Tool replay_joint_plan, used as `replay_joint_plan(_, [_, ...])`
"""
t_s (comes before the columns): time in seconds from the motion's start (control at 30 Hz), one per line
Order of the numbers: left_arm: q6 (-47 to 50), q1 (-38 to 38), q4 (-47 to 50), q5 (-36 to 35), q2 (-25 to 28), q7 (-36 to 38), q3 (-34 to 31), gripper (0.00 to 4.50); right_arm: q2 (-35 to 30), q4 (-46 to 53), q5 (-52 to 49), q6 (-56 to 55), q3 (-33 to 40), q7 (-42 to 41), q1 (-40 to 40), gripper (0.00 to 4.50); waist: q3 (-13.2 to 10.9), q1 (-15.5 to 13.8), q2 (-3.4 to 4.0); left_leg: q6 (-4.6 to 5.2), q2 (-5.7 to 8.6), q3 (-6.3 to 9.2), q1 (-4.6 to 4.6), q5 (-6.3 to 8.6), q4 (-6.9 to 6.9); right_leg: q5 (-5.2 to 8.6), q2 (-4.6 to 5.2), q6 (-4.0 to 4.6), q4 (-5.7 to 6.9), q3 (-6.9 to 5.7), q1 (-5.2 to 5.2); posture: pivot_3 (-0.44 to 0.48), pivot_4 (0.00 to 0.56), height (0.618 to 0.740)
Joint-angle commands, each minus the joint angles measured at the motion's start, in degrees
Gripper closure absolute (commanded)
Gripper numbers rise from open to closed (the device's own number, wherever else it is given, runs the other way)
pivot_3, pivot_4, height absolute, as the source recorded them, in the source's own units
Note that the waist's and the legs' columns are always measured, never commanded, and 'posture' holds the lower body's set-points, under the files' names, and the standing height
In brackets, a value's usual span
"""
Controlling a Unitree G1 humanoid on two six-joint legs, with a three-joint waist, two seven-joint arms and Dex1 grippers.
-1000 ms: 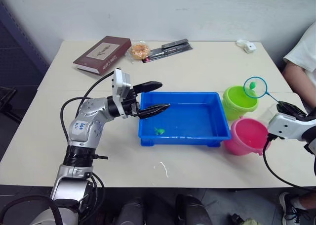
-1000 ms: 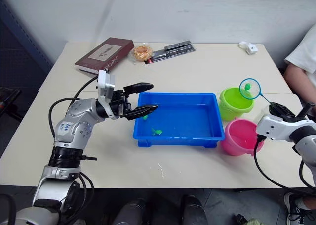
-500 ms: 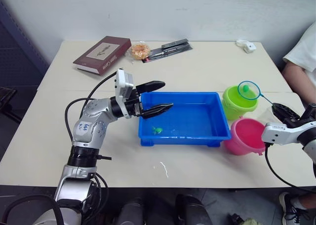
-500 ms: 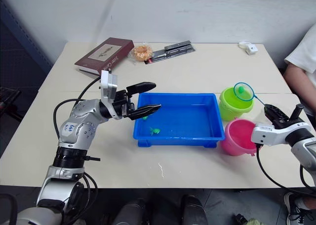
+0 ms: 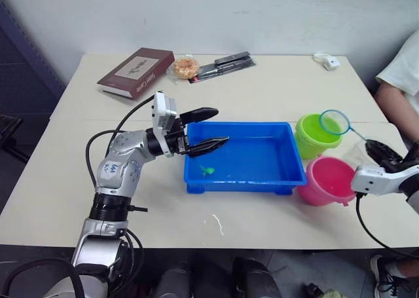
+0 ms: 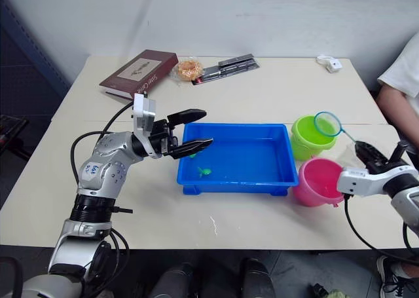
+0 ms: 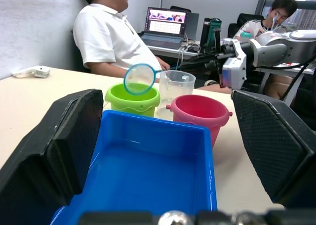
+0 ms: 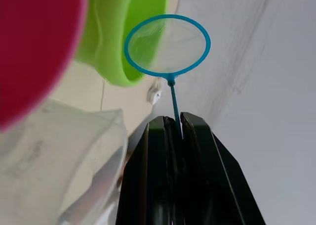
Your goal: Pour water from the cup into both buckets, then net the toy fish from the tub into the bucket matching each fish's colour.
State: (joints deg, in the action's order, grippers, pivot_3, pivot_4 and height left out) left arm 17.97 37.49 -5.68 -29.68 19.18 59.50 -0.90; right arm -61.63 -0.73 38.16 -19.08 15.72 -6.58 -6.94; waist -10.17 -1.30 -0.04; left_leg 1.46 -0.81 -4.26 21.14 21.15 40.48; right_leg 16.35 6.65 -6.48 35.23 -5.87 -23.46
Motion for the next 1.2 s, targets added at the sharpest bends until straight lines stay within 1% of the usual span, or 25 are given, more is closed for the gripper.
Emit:
replay_joint_plan(0.03, [-1.1,-0.4,1.1,0.2,1.9,0.8,-0.9,0.04,1.8,1.8,-9.6,2.5,6.5,-1.8,3.9,4.50,0.0,0.0,0.00,0.00,0.00,0.00,0.00,0.00,0.00,0.00,0.00,0.00,0.00,0.00,0.00,0.000,0.150,0.740])
replay_joint_plan(0.07, [-1.2,-0.9,1.2,0.4,3.3,1.5,-1.3,0.04,3.0,3.5,-16.5,3.0,7.0,-5.5,5.0,4.50,0.0,0.1,0.01,0.00,-0.02,0.01,0.00,0.00,0.00,0.00,-0.02,0.00,-0.01,-0.01,0.00,0.000,0.150,0.740])
replay_joint_plan(0.1, [-1.4,-1.2,1.3,0.5,4.3,2.0,-1.6,0.04,3.9,4.9,-21.2,3.3,7.3,-8.4,5.7,4.50,0.0,0.3,0.02,0.00,-0.02,0.01,-0.01,0.00,0.00,0.00,-0.02,0.00,0.02,0.00,-0.01,0.000,0.150,0.740])
replay_joint_plan(0.17, [-2.6,-2.0,0.7,0.7,7.8,4.2,-2.9,0.04,5.4,10.5,-35.4,6.2,5.9,-18.5,5.7,4.50,0.0,0.5,0.02,-0.05,-0.06,0.04,-0.05,-0.02,-0.12,0.01,-0.08,0.02,-0.03,-0.03,-0.01,0.000,0.150,0.740])
replay_joint_plan(0.2, [-3.1,-2.3,0.5,0.6,9.0,5.0,-3.3,0.04,5.7,12.5,-40.4,7.6,5.5,-22.2,5.6,4.50,0.0,0.5,0.02,-0.06,-0.09,0.07,-0.05,-0.03,-0.15,0.01,-0.10,0.02,-0.06,-0.07,0.00,0.000,0.150,0.740])
replay_joint_plan(0.27, [-3.6,-3.0,-0.7,0.6,12.7,7.0,-4.8,0.04,6.0,18.0,-51.7,15.5,4.7,-28.9,5.4,4.50,0.0,0.5,0.02,-0.06,-0.08,0.10,-0.02,-0.03,-0.15,0.01,-0.08,0.02,-0.08,-0.10,0.00,0.000,0.150,0.740])
replay_joint_plan(0.33, [-4.3,-3.5,-2.1,1.0,15.4,8.3,-5.5,0.04,5.5,22.1,-58.8,24.3,4.2,-32.7,5.0,4.50,0.0,0.4,0.03,-0.05,-0.05,0.10,-0.02,-0.03,-0.14,0.01,-0.04,0.02,-0.05,-0.08,0.00,0.000,0.150,0.740])
replay_joint_plan(0.4, [-5.3,-4.4,-3.5,1.3,17.6,9.3,-6.2,0.04,4.2,25.9,-61.8,31.0,2.3,-35.1,5.0,4.50,0.0,0.1,0.03,-0.03,-0.05,0.12,-0.02,-0.02,-0.11,0.01,-0.03,0.02,-0.05,-0.09,0.02,0.000,0.150,0.740])
replay_joint_plan(0.5, [-6.9,-6.3,-5.5,2.7,21.7,10.7,-7.4,0.04,3.7,30.2,-61.5,40.4,-5.9,-35.6,8.9,4.50,0.0,-0.1,0.02,0.01,-0.03,0.14,-0.01,0.00,-0.08,0.01,0.01,0.03,-0.04,-0.10,0.03,0.000,0.150,0.740])
replay_joint_plan(0.6, [-7.5,-8.1,-5.1,2.4,23.0,11.3,-8.1,0.04,4.6,30.9,-58.2,44.8,-13.6,-35.8,13.6,4.50,0.0,-0.2,0.02,0.02,0.00,0.17,0.05,0.00,-0.03,0.01,0.03,0.03,0.00,-0.11,-0.01,0.000,0.150,0.740])
replay_joint_plan(0.67, [-8.3,-10.0,-4.3,3.2,24.1,12.2,-8.0,0.04,5.8,29.8,-54.9,46.2,-18.5,-35.4,16.5,4.50,0.0,-0.1,0.02,0.03,0.00,0.17,0.07,0.01,0.01,0.01,0.04,0.03,0.00,-0.12,-0.02,0.000,0.150,0.740])
replay_joint_plan(0.77, [-8.4,-11.2,-3.7,3.4,25.1,12.5,-8.1,0.04,7.4,28.8,-52.6,48.1,-21.6,-35.1,18.9,4.50,0.0,-0.1,0.02,0.04,0.01,0.16,0.09,0.01,0.00,0.01,0.04,0.04,-0.02,-0.12,-0.04,0.000,0.150,0.740])
replay_joint_plan(0.87, [-7.1,-11.1,-2.4,3.4,25.8,11.8,-7.7,0.04,11.2,25.3,-47.9,51.0,-27.7,-34.0,25.3,4.50,0.0,0.1,0.01,0.03,0.01,0.14,0.09,0.01,0.04,0.01,0.03,0.03,0.03,-0.12,-0.05,0.000,0.150,0.740])
replay_joint_plan(0.97, [-5.8,-10.2,-1.7,3.7,26.4,11.9,-6.8,0.04,13.7,22.3,-44.6,51.3,-32.1,-35.1,28.9,4.50,0.0,0.2,0.01,0.02,0.00,0.13,0.09,0.01,0.04,0.03,0.03,0.06,0.10,-0.10,-0.10,0.000,0.150,0.740])
replay_joint_plan(1.07, [-4.7,-8.6,-1.2,3.8,26.5,11.7,-6.1,0.04,17.8,19.6,-45.0,53.1,-33.5,-35.4,31.0,4.50,0.0,0.1,0.01,0.00,0.00,0.14,0.11,0.03,0.02,0.06,0.00,0.12,0.11,-0.14,-0.13,0.000,0.150,0.740])
replay_joint_plan(1.13, [-4.0,-8.0,-0.7,4.1,26.7,11.6,-5.5,0.04,18.4,18.5,-43.1,51.9,-35.2,-36.6,31.9,4.50,0.0,0.0,0.01,0.00,0.01,0.13,0.13,0.03,0.03,0.06,0.02,0.12,0.12,-0.14,-0.13,0.000,0.150,0.740])
replay_joint_plan(1.2, [-3.9,-7.2,-0.4,5.0,27.4,12.3,-4.4,0.04,20.8,16.9,-43.1,52.2,-36.0,-37.0,33.7,4.50,0.0,0.2,0.00,0.00,0.02,0.13,0.12,0.03,0.04,0.06,0.02,0.12,0.14,-0.13,-0.13,0.000,0.150,0.740])
